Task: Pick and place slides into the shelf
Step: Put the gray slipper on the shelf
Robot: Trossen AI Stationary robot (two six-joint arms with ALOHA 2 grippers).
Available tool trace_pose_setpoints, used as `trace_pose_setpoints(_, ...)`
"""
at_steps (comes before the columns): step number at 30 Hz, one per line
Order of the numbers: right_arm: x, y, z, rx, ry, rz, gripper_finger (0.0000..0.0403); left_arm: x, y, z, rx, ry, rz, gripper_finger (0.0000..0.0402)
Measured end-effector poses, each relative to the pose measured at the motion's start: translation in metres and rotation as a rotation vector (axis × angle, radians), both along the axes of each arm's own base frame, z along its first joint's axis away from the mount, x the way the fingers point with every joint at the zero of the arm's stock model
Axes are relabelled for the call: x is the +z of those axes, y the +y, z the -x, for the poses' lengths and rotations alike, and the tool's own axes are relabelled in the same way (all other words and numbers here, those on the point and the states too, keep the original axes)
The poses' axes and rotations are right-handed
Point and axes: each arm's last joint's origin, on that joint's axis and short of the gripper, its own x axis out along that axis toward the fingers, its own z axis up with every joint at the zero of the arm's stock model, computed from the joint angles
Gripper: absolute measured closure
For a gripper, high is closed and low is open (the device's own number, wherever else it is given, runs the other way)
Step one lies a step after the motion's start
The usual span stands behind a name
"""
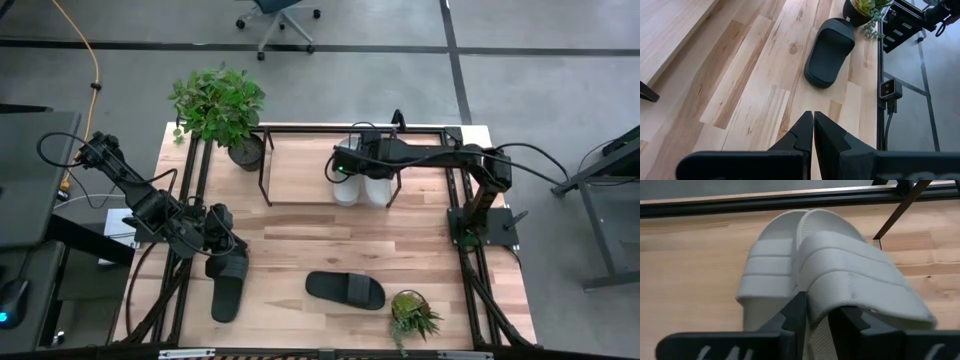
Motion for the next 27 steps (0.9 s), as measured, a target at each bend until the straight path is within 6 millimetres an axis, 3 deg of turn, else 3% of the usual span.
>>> trace_pose_setpoints(27,-0.0020,-0.0022,0.0066,-0.003,0.056,-0.062,0.0336,-0.0001,-0.0002,0.0001,-0.005,0.003,0.005,0.0396)
